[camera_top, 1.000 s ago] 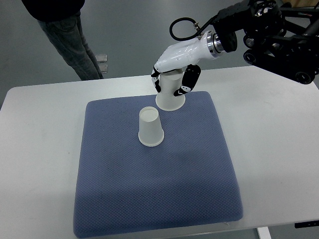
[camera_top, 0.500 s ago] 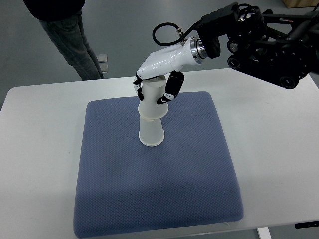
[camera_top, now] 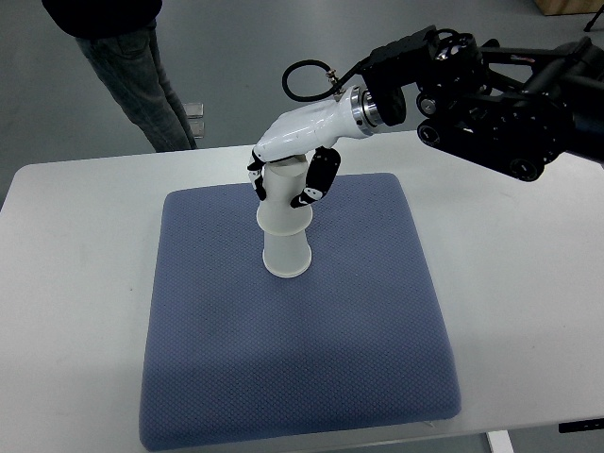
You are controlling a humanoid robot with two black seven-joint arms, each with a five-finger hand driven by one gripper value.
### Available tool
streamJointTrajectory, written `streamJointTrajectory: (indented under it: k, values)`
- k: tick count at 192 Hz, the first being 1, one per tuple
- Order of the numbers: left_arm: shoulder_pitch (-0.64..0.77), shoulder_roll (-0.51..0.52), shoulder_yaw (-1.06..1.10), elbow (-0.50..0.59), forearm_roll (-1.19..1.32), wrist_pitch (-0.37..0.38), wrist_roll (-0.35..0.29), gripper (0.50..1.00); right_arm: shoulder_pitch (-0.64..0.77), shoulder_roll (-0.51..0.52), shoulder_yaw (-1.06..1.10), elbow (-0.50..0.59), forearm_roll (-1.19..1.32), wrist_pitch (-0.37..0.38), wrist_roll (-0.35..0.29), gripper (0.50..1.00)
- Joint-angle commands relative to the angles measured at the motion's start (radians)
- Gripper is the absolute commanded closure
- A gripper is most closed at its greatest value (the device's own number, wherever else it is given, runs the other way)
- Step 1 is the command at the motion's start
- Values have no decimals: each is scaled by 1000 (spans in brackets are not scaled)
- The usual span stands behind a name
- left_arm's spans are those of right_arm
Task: Stack paper cups
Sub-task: 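Lower the held cup down onto the upside-down cup on the pad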
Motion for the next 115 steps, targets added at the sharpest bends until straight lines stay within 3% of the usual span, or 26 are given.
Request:
streamJointTrajectory:
  k: [1, 54, 75, 94, 115]
  values:
    - [0, 0, 0, 0, 0, 0, 0, 500, -7, 7, 0, -7, -1, -5, 0, 969]
    - [0, 0, 0, 0, 0, -1, 0, 500, -18, 32, 0, -27, -3, -10, -1, 961]
    - [0, 0, 0, 0, 0, 0, 0, 500, -18, 35, 0, -52, -3, -22, -1, 926]
    - [0, 0, 0, 1, 0, 0, 0, 500, -18, 35, -3, -55, 0, -22, -1, 865]
    - [0, 0, 0, 0, 0, 0, 0, 500, -18, 37, -3, -55, 0, -22, -1, 859]
